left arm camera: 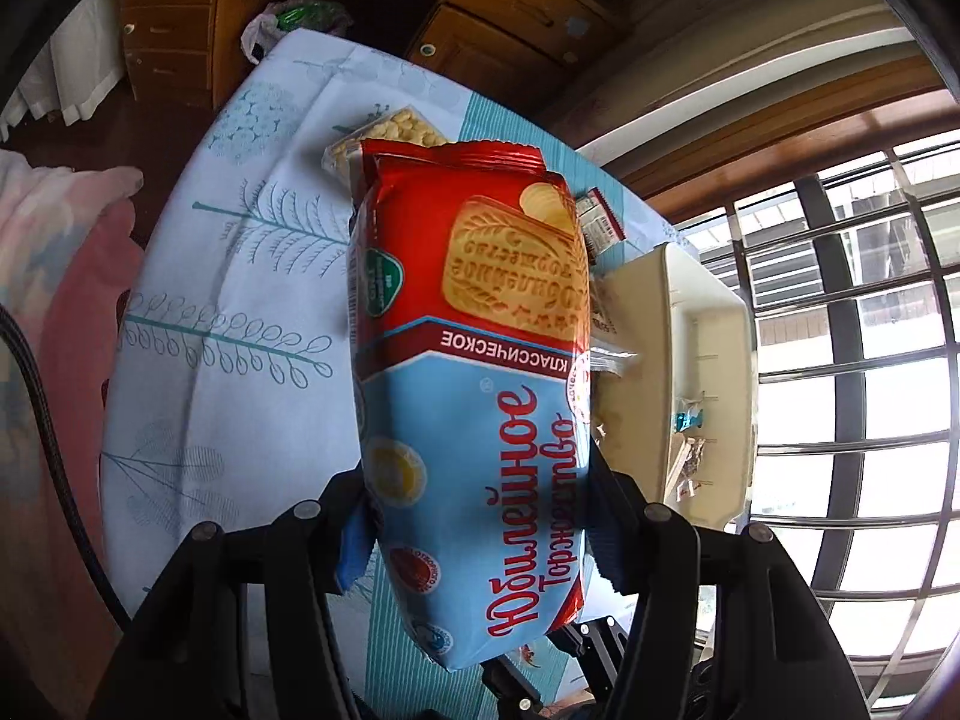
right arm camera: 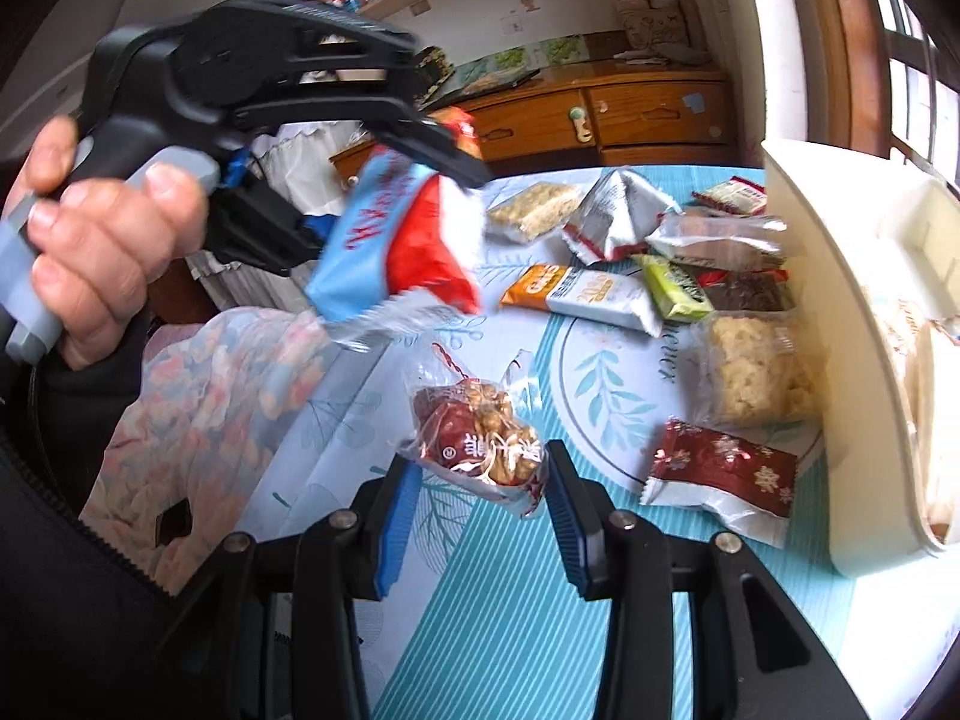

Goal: Organize snacks
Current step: 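Grasp the blue-and-red biscuit pack with the left tool and lift it, then carry the biscuit pack into the white tray and open the left tool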

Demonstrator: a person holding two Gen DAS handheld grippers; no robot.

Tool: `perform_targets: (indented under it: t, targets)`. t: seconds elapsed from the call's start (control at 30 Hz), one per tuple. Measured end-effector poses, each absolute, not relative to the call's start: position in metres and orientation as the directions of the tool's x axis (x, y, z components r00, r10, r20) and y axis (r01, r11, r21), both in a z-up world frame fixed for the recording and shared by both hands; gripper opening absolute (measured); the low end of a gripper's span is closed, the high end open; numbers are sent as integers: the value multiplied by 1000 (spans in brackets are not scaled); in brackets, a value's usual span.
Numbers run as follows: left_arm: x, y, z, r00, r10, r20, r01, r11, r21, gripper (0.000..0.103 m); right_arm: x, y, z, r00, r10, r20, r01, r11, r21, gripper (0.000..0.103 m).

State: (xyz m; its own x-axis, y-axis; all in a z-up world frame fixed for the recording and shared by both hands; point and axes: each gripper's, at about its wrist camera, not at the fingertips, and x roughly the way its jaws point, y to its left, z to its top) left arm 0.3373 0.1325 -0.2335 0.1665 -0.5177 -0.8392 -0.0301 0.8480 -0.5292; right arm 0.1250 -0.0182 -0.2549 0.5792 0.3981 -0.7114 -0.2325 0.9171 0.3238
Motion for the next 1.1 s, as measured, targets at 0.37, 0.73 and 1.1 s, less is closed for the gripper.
perform_targets:
  t: [0.37, 0.73, 1.1]
  targets:
    - [318, 113, -207, 286, -580, -763, 28, 801, -598, 57, 115, -59, -224, 653, 383, -654, -182, 917, 355, 41]
    - [275, 66, -193, 393, -609, -689, 58, 764, -642, 57, 104, -130, -193, 684, 424, -594, -217, 895, 390, 41]
    - [259, -11, -184, 401, -631, -664, 123, 755, -644, 57, 98, -207, -174, 696, 417, -585, -216, 898, 384, 41]
